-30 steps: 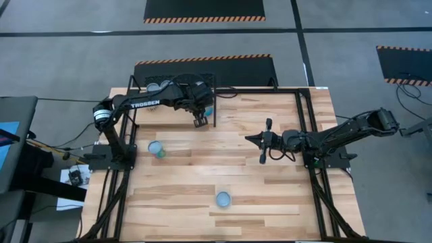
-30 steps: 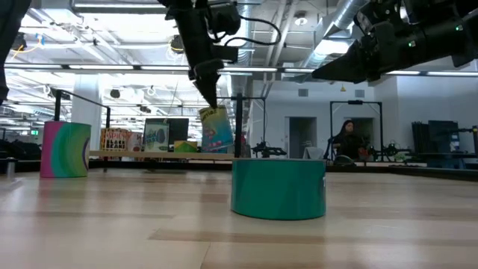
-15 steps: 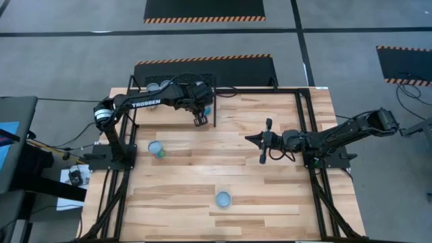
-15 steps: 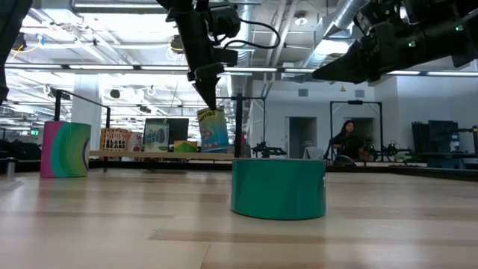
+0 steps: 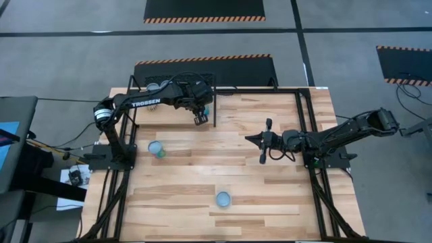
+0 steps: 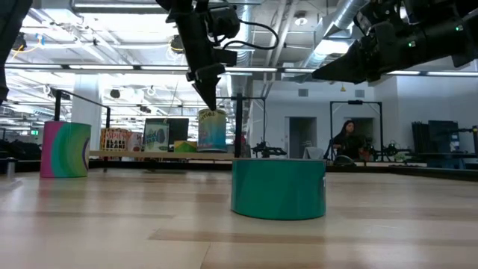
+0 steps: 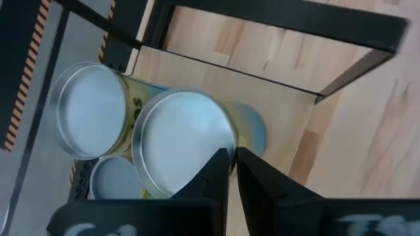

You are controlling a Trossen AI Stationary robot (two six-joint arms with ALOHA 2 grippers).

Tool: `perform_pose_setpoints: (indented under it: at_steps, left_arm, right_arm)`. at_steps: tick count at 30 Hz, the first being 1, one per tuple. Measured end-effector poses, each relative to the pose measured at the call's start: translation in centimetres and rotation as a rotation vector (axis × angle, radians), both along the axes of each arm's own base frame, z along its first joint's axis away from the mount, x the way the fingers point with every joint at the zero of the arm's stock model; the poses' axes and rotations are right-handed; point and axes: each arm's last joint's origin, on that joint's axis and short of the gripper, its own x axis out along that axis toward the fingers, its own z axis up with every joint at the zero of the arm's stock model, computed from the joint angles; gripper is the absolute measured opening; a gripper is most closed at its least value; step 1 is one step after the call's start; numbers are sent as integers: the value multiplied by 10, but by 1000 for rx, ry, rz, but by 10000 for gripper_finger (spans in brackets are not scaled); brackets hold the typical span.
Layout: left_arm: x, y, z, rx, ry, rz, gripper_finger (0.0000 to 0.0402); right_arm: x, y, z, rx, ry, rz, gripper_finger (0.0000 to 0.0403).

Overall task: Pick and place cans onto a shelf
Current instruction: Put the canned cherries on the shelf, then put the canned green on the shelf

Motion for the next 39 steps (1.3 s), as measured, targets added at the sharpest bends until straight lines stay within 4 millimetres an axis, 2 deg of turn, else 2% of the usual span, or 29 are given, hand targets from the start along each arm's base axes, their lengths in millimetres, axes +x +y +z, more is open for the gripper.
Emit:
perform_pose_setpoints:
  at_steps: [13,17,22,25,28,33,39]
  left_arm:
    - [-1,1,0,33,27,-29,39]
    - [-9,-11,11,54,72,-90,28]
    - [-33,-48,36,9,92,-113,3]
    - [-54,-79,51,19,31,-127,1]
    - [-79,-110,57,-6,-55,-121,0]
    - [-120,-157,48,-72,-143,-97,0]
    - [-151,-194,16,-169,-142,-43,1]
  right_arm:
    - [0,0,0,0,0,0,15]
    - [0,0,0,0,0,2,16]
    - [0,5,0,-18,8,26,14]
    - [-1,7,0,-19,9,36,15]
    - [-1,7,0,-20,9,37,15]
    - [-1,7,0,-11,7,34,14]
    - [0,7,1,-9,-4,32,14]
